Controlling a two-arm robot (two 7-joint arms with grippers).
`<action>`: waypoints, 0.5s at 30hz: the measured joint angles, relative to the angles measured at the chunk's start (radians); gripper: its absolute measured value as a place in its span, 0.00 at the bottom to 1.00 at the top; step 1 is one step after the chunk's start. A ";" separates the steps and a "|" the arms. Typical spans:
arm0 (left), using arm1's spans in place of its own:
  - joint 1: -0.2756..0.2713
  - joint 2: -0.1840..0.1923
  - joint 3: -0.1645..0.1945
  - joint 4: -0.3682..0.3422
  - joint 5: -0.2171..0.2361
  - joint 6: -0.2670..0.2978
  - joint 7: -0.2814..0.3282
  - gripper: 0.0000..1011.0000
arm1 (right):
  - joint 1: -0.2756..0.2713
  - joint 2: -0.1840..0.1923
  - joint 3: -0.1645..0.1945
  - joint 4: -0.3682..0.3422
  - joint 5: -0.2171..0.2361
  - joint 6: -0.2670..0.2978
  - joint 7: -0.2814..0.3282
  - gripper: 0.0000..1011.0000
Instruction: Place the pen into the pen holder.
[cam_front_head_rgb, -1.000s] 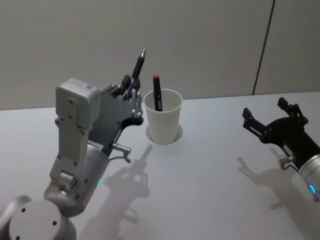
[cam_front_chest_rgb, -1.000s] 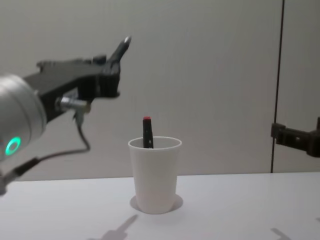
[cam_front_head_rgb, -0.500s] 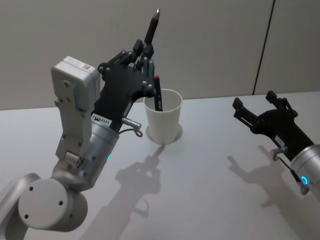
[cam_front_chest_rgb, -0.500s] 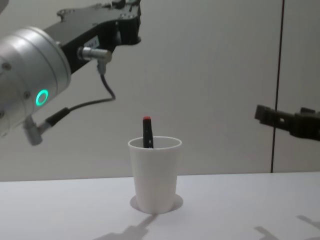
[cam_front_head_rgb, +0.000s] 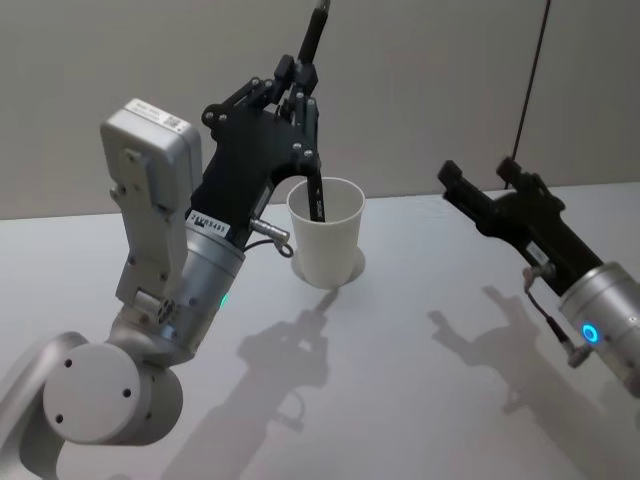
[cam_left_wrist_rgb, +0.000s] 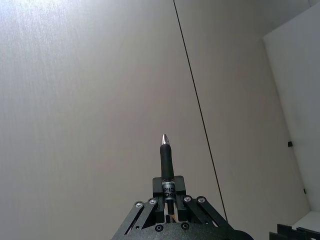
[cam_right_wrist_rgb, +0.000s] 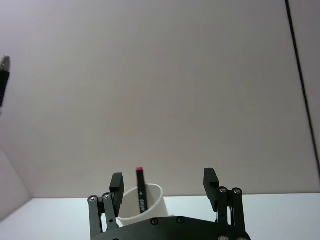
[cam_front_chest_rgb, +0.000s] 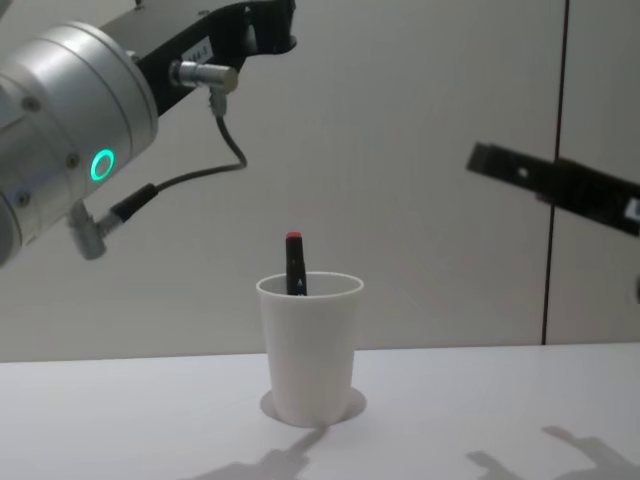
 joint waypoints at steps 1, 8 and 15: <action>-0.001 -0.001 0.000 0.000 0.000 -0.001 -0.001 0.13 | 0.002 -0.003 0.000 0.000 0.006 0.001 0.003 0.99; -0.006 -0.005 -0.001 0.004 0.001 -0.008 -0.007 0.13 | 0.028 -0.033 -0.004 0.001 0.109 0.021 0.034 0.99; -0.009 -0.007 -0.001 0.006 0.001 -0.012 -0.010 0.13 | 0.035 -0.046 -0.007 0.002 0.166 0.026 0.045 0.99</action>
